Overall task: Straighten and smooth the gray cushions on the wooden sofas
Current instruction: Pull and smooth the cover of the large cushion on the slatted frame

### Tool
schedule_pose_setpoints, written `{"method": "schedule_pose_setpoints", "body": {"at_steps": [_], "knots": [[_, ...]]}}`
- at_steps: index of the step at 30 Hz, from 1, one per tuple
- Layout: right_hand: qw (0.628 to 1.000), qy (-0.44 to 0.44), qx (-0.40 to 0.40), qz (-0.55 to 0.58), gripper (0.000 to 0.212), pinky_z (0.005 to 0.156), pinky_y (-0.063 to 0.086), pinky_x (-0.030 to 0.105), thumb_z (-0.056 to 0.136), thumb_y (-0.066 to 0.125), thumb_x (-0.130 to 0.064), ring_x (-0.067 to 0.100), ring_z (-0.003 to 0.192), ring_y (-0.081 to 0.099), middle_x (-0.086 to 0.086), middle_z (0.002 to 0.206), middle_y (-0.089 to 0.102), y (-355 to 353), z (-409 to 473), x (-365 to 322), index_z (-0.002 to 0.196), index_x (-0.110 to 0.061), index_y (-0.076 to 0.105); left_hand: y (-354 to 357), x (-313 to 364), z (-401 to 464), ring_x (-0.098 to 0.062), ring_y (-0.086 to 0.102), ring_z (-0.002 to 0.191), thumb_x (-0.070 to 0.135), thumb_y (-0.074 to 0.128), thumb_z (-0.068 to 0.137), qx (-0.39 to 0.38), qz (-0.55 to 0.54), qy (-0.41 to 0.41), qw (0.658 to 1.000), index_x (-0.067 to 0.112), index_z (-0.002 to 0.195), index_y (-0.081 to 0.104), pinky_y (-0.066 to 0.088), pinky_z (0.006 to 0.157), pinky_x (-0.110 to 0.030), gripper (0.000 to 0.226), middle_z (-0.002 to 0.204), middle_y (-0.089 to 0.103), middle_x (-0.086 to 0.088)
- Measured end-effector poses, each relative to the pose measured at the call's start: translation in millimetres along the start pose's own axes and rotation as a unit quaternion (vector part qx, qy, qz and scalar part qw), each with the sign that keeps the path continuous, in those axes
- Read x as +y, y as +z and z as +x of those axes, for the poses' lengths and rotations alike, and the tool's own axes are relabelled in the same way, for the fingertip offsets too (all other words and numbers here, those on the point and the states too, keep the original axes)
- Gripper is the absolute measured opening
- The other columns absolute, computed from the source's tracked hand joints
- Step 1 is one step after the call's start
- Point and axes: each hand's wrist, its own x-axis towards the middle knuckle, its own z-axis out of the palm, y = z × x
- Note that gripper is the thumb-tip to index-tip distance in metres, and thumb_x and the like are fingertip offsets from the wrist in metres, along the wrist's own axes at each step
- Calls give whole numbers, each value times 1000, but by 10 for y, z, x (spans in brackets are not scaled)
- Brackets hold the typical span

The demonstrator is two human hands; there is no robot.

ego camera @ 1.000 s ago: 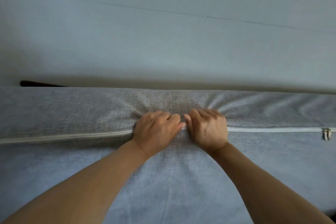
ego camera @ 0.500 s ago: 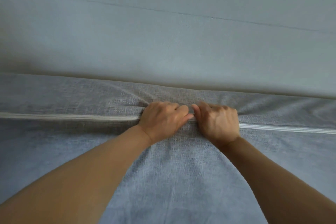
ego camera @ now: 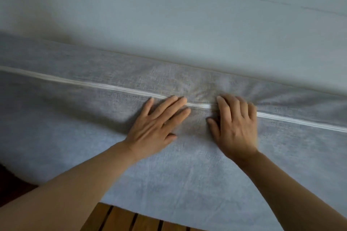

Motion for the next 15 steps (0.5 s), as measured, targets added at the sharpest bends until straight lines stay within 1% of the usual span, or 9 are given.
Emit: {"method": "schedule_pose_setpoints", "body": {"at_steps": [1,2,3,4,6,8,11,15], "knots": [[1000,-9,-26,-5,56,100,30,51,88,49,-40,36,117,42,23,128,52,11,-59,-88,128,1,50,-4,-73,-175,-16,5,147,41,75,69,-31,20,4,999,23,148,23,11,110,-52,96,160,7,2],[999,-18,-46,-8,66,108,22,54,87,51,-42,38,128,35,25,138,45,32,-100,-193,136,1,43,-12,-147,-342,-15,1,148,37,79,66,-61,34,4,998,25,149,22,11,109,-54,101,161,2,3],[998,-31,-62,-11,72,113,14,55,85,53,-42,39,135,28,26,146,35,63,-126,-311,141,-1,37,-20,-211,-492,-16,2,148,31,82,65,-82,42,-1,996,26,149,23,13,108,-55,102,161,4,3],[996,-49,-77,-13,75,114,8,55,84,57,-42,40,139,20,26,150,26,96,-140,-409,144,-3,33,-16,-255,-590,-18,8,147,24,82,65,-94,50,-5,994,27,149,23,15,108,-56,102,160,9,2],[990,-98,-103,-12,84,115,2,56,79,66,-40,39,145,7,23,155,12,205,-200,-705,148,-10,28,-14,-331,-828,-21,16,145,13,80,65,-109,66,-23,992,27,149,24,17,108,-56,102,158,15,1],[984,-128,-125,-16,91,115,0,55,75,73,-39,36,147,-4,21,158,5,310,-288,-981,150,-15,26,33,-388,-1018,-21,14,145,9,78,66,-110,67,-45,991,27,150,21,20,108,-56,103,158,14,1],[975,-148,-161,-24,97,116,-4,54,71,78,-30,34,147,-6,17,159,-1,518,-450,-1418,152,-19,25,131,-530,-1381,-21,9,147,6,76,66,-104,60,-73,990,27,151,19,23,107,-56,104,160,10,0],[964,-198,-175,-42,95,117,-3,54,68,74,-16,34,147,-2,16,160,2,887,-654,-2082,151,-16,28,267,-894,-1984,-21,4,148,8,77,65,-108,59,-110,986,27,152,16,21,108,-57,108,161,6,-2]]}}
